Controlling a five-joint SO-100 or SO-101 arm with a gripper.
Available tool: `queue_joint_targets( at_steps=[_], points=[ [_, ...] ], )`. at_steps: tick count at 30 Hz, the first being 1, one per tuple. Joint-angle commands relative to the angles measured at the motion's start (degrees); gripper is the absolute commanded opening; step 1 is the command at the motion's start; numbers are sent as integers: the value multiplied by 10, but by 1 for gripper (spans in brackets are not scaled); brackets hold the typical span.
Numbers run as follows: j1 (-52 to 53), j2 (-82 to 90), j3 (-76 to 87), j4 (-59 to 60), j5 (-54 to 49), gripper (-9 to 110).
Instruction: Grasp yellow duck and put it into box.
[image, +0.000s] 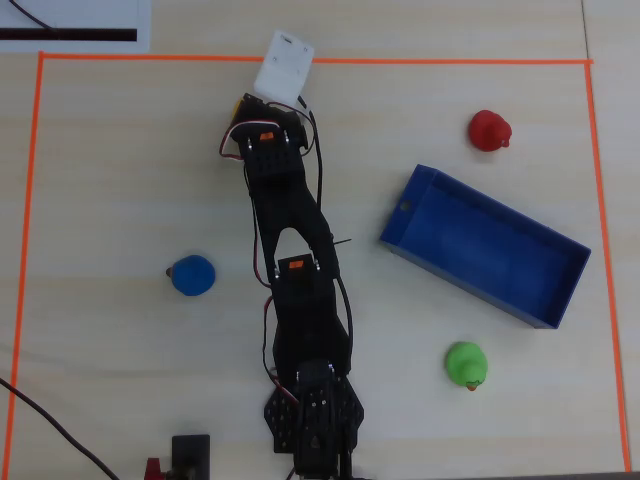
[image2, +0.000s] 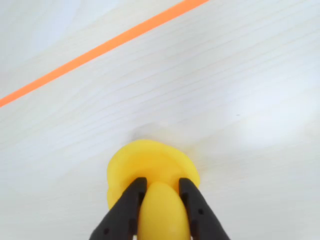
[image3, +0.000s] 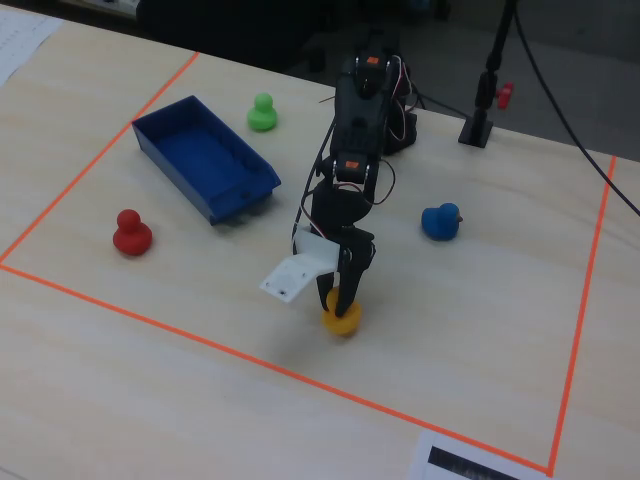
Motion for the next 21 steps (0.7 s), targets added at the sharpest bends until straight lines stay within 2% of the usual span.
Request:
queue_joint_targets(
  at_steps=[1,6,12,17,21],
  points=[
    [13,24,-14,12,-4,0],
    [31,103,-7,58,4,0],
    [87,249,-58,178,-15,0],
    [183,359,-64,253,-59,0],
    [305,424,-2,216,-127,0]
  ],
)
